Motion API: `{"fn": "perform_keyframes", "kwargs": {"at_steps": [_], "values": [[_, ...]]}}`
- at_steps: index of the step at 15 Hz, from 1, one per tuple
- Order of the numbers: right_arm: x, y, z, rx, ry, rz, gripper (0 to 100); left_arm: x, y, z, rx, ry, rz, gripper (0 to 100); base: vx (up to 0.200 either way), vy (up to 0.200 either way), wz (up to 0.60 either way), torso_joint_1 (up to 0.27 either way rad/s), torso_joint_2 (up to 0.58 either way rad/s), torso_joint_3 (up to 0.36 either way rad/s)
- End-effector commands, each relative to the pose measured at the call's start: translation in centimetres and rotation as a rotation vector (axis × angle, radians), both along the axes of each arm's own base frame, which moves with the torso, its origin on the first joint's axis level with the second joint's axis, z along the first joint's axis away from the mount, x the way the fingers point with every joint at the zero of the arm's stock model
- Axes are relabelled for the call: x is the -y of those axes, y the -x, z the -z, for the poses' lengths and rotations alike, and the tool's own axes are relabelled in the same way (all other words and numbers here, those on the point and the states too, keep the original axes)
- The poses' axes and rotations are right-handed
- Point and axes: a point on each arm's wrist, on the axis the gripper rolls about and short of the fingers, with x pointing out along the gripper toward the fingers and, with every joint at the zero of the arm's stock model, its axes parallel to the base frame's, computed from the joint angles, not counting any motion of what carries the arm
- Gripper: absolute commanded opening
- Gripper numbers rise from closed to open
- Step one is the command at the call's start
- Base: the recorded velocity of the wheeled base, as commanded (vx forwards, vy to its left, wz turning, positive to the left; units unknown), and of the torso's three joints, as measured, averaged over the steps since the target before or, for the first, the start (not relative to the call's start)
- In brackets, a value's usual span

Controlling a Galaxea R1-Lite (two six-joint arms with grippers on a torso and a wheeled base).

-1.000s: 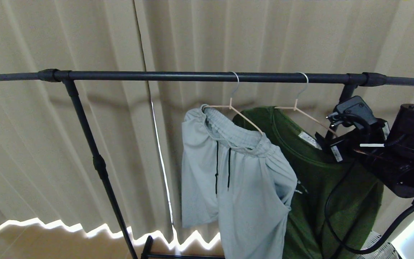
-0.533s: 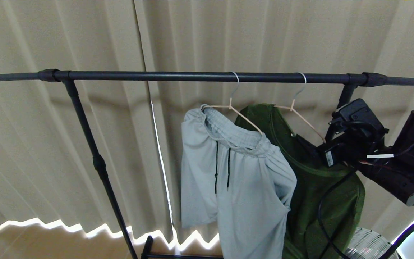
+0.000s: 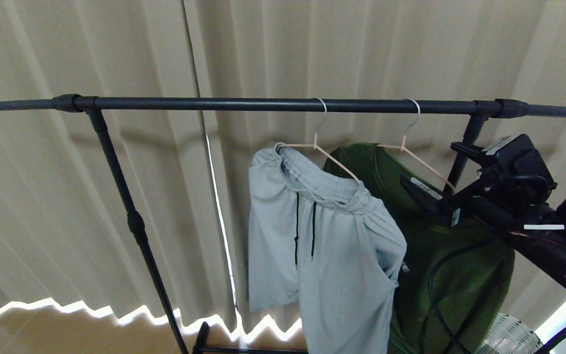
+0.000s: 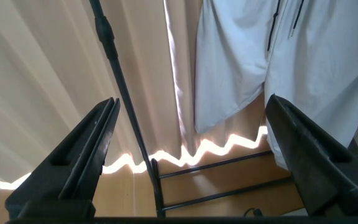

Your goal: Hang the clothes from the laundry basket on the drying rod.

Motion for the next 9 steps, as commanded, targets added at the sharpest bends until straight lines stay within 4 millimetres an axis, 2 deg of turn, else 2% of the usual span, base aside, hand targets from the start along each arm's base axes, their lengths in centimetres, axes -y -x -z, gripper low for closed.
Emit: {"fn": "perform_keyframes", "kwargs": {"at_steps": [1, 4, 6, 8, 9], "values": [[0.4, 1.2, -1.1, 0.073, -0.134, -0.031, 100, 0.0, 0.0, 0.0, 0.000, -0.002, 0.000, 100, 0.000, 0.000, 0.00, 0.000, 0.00, 0.000], [1.6, 4.4, -3.2, 0.117, -0.275, -0.052, 100, 0.0, 0.0, 0.0, -0.002, 0.001, -0.001, 100, 0.000, 0.000, 0.00, 0.000, 0.00, 0.000], [3.0, 6.2, -3.6, 0.118, -0.276, -0.011, 100, 0.0, 0.0, 0.0, -0.002, 0.001, -0.001, 100, 0.000, 0.000, 0.00, 0.000, 0.00, 0.000], [5.3, 10.1, -3.9, 0.058, -0.254, 0.083, 100, 0.0, 0.0, 0.0, -0.007, 0.001, -0.004, 100, 0.000, 0.000, 0.00, 0.000, 0.00, 0.000], [5.5, 10.4, -3.9, 0.050, -0.252, 0.088, 100, 0.0, 0.0, 0.0, -0.007, 0.001, -0.004, 100, 0.000, 0.000, 0.00, 0.000, 0.00, 0.000]]}}
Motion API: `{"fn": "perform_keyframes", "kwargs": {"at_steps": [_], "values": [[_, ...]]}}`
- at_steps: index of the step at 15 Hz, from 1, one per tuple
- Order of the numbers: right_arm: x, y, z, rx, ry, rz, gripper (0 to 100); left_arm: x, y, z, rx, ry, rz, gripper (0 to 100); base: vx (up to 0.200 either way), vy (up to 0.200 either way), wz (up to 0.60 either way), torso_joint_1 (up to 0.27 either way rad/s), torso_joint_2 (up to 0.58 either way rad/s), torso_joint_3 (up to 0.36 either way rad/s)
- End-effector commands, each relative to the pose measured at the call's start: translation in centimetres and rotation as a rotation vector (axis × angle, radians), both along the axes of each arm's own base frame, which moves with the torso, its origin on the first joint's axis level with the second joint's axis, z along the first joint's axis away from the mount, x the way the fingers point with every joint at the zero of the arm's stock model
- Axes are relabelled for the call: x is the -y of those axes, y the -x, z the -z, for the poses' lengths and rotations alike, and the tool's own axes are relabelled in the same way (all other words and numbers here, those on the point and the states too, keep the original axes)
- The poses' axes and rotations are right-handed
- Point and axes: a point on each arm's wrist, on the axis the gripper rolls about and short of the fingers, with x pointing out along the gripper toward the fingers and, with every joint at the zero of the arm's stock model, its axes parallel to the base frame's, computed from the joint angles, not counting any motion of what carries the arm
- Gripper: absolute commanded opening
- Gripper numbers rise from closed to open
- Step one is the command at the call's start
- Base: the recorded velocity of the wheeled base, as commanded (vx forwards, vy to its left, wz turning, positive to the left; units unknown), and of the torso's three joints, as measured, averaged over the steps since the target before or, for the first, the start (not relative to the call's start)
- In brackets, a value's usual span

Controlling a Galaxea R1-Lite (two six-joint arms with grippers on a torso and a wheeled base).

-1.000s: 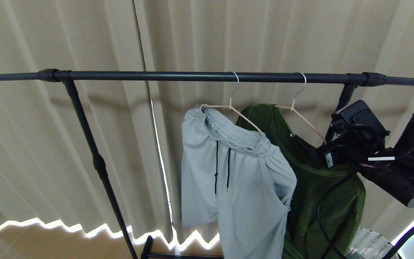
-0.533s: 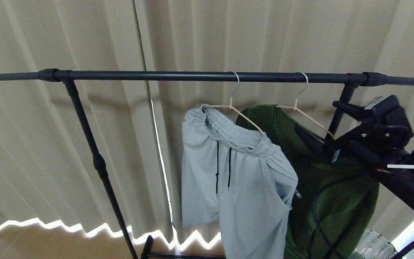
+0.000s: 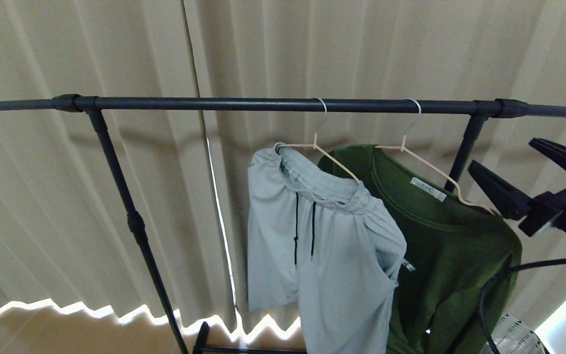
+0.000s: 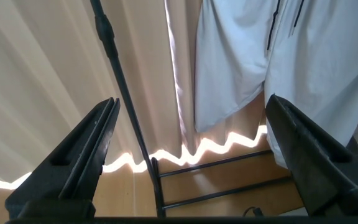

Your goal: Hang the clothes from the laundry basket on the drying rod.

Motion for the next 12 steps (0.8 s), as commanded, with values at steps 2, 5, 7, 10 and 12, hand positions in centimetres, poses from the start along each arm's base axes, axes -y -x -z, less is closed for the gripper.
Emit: {"fn": "perform_keyframes", "kwargs": {"at_steps": [2, 5, 7, 10, 12], "values": [[3.6, 8.9, -0.1, -0.175, 0.022, 0.180, 100, 0.0, 0.0, 0.0, 0.002, 0.000, -0.028, 100, 0.000, 0.000, 0.00, 0.000, 0.00, 0.000], [4.4, 13.8, 1.6, -0.395, -0.016, 0.286, 100, 0.1, 0.4, 0.1, 0.046, 0.002, -0.066, 100, 0.000, 0.000, 0.00, 0.000, 0.00, 0.000], [4.4, 16.1, 3.5, -0.423, -0.056, 0.358, 100, 0.1, 0.6, 0.2, 0.078, 0.002, -0.080, 100, 0.000, 0.000, 0.00, 0.000, 0.00, 0.000], [4.2, 18.2, 6.1, -0.364, -0.063, 0.375, 100, 0.1, 0.6, 0.2, 0.079, 0.006, -0.083, 100, 0.000, 0.000, 0.00, 0.000, 0.00, 0.000], [4.1, 19.2, 7.6, -0.321, -0.067, 0.371, 100, 0.1, 0.6, 0.2, 0.079, 0.005, -0.084, 100, 0.000, 0.000, 0.00, 0.000, 0.00, 0.000]]}}
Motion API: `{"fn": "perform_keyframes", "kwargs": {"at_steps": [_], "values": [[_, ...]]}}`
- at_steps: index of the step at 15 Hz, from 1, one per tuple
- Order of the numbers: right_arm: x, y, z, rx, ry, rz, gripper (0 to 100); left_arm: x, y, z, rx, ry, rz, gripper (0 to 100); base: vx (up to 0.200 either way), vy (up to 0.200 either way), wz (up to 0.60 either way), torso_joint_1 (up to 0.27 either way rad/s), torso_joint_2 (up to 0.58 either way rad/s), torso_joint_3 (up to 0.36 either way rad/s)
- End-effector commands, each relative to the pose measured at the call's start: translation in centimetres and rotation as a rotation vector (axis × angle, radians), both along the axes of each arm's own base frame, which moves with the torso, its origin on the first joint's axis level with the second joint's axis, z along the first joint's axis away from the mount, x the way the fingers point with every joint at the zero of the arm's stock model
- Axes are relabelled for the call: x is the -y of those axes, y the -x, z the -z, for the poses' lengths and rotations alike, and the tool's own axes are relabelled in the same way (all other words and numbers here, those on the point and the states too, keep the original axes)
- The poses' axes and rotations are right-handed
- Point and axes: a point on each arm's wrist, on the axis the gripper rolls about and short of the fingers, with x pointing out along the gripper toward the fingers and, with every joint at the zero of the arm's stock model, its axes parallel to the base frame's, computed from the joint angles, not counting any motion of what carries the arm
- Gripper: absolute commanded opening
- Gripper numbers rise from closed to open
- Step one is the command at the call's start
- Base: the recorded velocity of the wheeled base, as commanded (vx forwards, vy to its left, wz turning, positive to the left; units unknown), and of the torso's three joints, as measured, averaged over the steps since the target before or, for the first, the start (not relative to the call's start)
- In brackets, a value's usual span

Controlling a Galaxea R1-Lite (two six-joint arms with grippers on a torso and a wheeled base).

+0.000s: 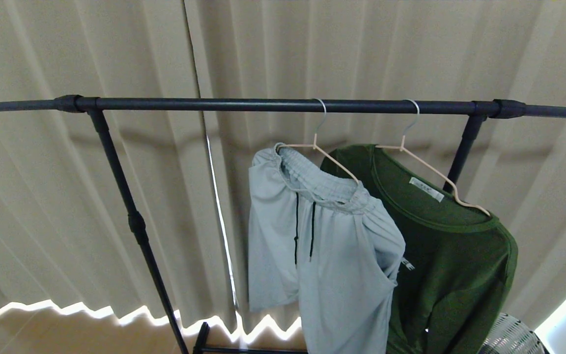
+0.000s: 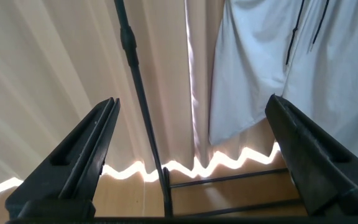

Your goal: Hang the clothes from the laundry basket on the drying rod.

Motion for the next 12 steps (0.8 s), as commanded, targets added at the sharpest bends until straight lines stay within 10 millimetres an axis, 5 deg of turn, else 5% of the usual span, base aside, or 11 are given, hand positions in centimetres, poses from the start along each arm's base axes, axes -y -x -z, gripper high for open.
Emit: {"fn": "perform_keyframes", "kwargs": {"at_steps": [1, 6, 12], "values": [[-0.2, 2.5, 2.6, 0.131, 0.012, -0.004, 100, 0.0, 0.0, 0.0, 0.004, 0.002, 0.000, 100, 0.000, 0.000, 0.00, 0.000, 0.00, 0.000], [-0.1, 1.7, 6.1, 0.151, 0.012, -0.016, 100, 0.0, 0.0, 0.0, 0.004, 0.004, 0.000, 100, 0.000, 0.000, 0.00, 0.000, 0.00, 0.000], [-0.2, 1.3, 6.4, 0.224, 0.004, -0.062, 100, 0.0, 0.0, 0.0, 0.004, 0.004, 0.000, 100, 0.000, 0.000, 0.00, 0.000, 0.00, 0.000]]}}
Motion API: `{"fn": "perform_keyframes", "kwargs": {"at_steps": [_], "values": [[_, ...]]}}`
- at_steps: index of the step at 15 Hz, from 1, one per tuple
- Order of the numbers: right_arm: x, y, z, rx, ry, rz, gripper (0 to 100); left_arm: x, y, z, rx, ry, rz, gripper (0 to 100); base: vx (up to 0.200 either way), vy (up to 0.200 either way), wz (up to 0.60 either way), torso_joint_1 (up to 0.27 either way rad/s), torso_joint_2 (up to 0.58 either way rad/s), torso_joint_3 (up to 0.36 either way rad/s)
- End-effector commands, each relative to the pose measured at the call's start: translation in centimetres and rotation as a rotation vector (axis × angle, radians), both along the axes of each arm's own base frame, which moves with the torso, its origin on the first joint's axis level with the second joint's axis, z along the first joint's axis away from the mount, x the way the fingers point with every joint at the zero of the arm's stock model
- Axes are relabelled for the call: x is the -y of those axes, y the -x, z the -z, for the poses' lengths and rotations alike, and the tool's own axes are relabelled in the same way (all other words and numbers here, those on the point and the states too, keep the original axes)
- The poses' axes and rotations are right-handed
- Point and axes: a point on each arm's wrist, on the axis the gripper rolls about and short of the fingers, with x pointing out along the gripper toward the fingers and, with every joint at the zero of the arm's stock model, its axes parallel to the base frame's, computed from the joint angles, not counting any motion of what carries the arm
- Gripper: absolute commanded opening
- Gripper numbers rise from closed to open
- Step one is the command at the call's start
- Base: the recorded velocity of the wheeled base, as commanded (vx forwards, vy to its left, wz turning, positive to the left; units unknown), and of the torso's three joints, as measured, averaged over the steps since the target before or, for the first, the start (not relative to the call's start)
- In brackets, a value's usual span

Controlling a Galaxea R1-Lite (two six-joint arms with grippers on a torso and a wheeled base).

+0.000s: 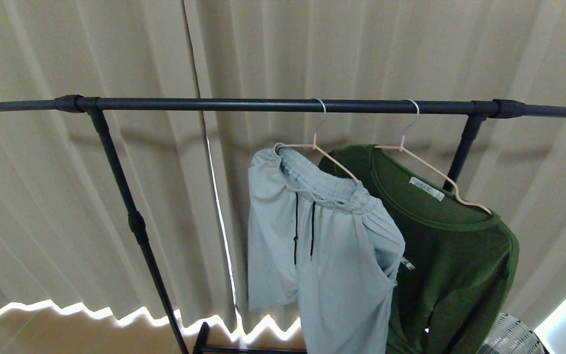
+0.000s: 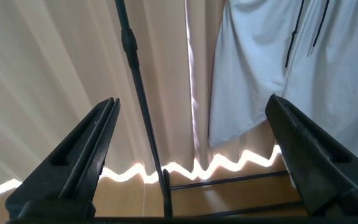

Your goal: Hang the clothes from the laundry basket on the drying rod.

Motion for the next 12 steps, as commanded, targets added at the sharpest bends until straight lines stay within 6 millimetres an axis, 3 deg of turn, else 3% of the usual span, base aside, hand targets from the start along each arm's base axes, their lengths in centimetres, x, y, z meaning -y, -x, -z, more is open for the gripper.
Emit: {"fn": "perform_keyframes", "kwargs": {"at_steps": [1, 2, 12], "values": [[0.10, 0.13, 0.17, 0.013, -0.010, -0.032, 100, 0.00, -0.01, 0.00, -0.001, 0.000, 0.000, 100, 0.000, 0.000, 0.00, 0.000, 0.00, 0.000], [0.20, 0.72, 0.29, 0.082, -0.042, -0.048, 100, 0.00, 0.00, 0.00, 0.000, 0.000, 0.000, 100, 0.000, 0.000, 0.00, 0.000, 0.00, 0.000], [0.31, 0.70, 0.31, 0.081, -0.081, -0.001, 100, 0.00, 0.00, 0.02, -0.002, 0.003, -0.001, 100, 0.000, 0.000, 0.00, 0.000, 0.00, 0.000]]}}
